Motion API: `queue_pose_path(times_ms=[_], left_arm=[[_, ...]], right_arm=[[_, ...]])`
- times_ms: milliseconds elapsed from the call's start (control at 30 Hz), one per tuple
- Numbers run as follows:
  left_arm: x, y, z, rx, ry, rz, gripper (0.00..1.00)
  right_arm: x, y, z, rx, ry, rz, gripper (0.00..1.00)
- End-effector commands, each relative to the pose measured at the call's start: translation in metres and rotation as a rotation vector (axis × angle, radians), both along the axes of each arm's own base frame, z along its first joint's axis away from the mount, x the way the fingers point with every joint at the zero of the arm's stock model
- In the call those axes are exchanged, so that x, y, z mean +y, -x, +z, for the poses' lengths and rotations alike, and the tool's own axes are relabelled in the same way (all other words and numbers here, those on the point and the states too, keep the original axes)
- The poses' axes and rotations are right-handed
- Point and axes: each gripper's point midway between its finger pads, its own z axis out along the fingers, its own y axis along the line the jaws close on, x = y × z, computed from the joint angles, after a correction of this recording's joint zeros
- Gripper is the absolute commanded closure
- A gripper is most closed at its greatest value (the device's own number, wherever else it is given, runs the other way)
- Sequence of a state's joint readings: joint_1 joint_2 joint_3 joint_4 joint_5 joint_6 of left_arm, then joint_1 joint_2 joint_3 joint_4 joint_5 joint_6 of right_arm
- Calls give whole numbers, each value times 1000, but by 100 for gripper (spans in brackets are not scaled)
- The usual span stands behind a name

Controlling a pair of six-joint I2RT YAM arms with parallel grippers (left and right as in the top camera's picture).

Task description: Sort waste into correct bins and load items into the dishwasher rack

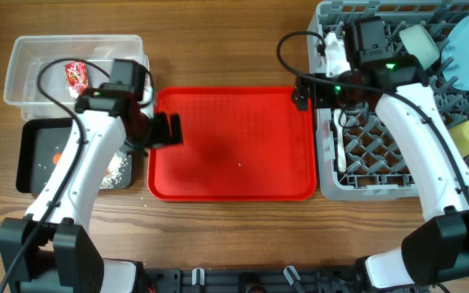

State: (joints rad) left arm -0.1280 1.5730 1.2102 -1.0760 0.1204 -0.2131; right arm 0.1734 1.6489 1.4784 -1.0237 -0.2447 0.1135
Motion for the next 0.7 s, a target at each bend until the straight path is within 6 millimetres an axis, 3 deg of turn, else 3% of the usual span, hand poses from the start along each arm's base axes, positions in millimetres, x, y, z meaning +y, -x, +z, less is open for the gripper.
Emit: queue_pose_path(times_ms=[0,133,267,467,667], left_arm=[[1,26,-1,97,-34,-25,0],[3,38,4,108,-36,-18,0],[4,43,21,-10,-19,-13,0],[9,54,49,-287,-1,-5,0],[12,70,79,-626,49,3,0]], right_arm=[[-19,19,-3,91,-4,-63,0],[-29,32,-2,128,26,-80,0],[-39,41,17,39,63,-101,0],[-50,59,51,-230,66,-131,0],[-64,95,81,-531,51,-187,0]])
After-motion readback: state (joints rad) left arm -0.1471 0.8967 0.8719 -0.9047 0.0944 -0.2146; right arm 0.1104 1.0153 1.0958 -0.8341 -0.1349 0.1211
